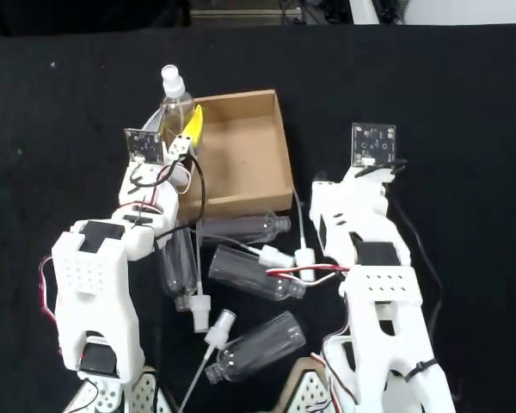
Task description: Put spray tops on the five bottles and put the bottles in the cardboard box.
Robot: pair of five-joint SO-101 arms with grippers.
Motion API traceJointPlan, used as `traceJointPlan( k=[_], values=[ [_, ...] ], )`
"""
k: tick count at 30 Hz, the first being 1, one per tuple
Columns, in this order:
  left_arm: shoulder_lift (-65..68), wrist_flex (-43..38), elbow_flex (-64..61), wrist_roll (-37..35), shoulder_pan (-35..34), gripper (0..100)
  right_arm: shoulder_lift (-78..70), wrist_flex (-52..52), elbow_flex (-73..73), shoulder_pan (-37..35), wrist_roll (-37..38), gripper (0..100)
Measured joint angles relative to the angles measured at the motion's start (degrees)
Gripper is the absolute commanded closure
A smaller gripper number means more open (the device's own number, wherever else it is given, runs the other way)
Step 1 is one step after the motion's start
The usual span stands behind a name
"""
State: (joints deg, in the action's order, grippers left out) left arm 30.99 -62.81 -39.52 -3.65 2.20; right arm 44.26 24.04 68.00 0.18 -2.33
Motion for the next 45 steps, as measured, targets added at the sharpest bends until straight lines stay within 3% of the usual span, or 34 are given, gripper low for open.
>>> traceJointPlan(
  k=[10, 23, 27, 35, 45],
  values=[
    [-5.7, 0.1, -3.8, 0.1, -0.1, 97, 0.0, 0.0, 0.0, 0.0, 0.0, 82.0],
    [-23.1, 0.1, -11.0, 0.1, -1.1, 97, 0.0, 0.0, 0.0, 0.0, 0.0, 82.0],
    [-31.1, 1.6, -14.2, 0.1, -5.5, 97, 0.0, 0.0, 0.0, 0.0, 0.0, 82.0],
    [-41.1, 15.6, -19.5, 0.1, -19.8, 97, 0.0, 0.0, 0.0, 0.0, 0.0, 82.1],
    [-41.6, 16.4, -30.5, 0.1, -27.2, 97, 0.0, 0.0, 0.0, 0.0, 0.0, 82.1]
  ],
)
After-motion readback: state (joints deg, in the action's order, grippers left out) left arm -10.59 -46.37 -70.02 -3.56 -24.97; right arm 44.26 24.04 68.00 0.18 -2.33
